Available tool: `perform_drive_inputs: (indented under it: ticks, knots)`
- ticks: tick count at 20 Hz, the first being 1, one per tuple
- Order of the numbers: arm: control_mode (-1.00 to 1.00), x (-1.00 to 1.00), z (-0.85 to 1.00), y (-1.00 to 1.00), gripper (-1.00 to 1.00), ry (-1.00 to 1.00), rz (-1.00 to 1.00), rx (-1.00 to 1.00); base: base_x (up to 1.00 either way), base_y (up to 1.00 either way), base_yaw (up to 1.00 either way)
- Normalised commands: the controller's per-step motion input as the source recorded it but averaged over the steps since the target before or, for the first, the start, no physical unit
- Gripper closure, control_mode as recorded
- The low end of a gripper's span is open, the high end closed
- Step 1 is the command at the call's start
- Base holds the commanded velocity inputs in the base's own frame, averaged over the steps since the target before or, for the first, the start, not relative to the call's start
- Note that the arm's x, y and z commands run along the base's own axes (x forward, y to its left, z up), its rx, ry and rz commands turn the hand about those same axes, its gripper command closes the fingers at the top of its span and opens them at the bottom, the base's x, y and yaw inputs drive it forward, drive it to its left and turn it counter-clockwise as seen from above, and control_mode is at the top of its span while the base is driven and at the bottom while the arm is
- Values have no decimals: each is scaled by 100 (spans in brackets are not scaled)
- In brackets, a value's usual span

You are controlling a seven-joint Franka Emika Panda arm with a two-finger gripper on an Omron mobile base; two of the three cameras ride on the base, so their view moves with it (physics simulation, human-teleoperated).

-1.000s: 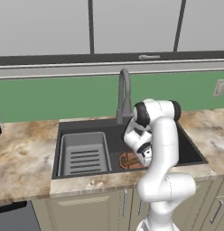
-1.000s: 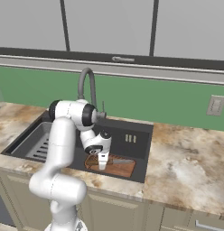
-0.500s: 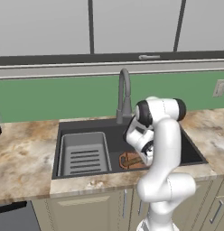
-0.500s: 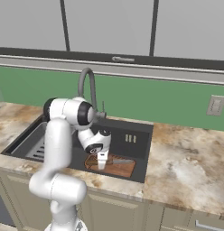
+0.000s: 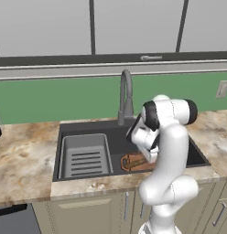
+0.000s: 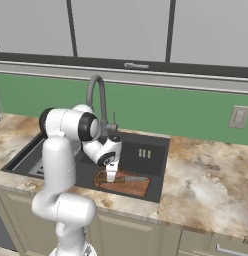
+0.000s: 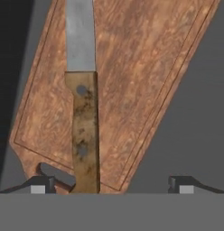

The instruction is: Move the cutting board and knife to the sink. Then move spray from the cabinet to the counter.

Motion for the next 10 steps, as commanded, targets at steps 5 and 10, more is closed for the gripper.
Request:
perform_drive_inputs:
  ticks: [5,10]
  knots:
    - [-100,0,46,-6,-100,8,0,1,0,0,0]
    - [-100,0,42,-10,-100,2,0,1,0,0,0]
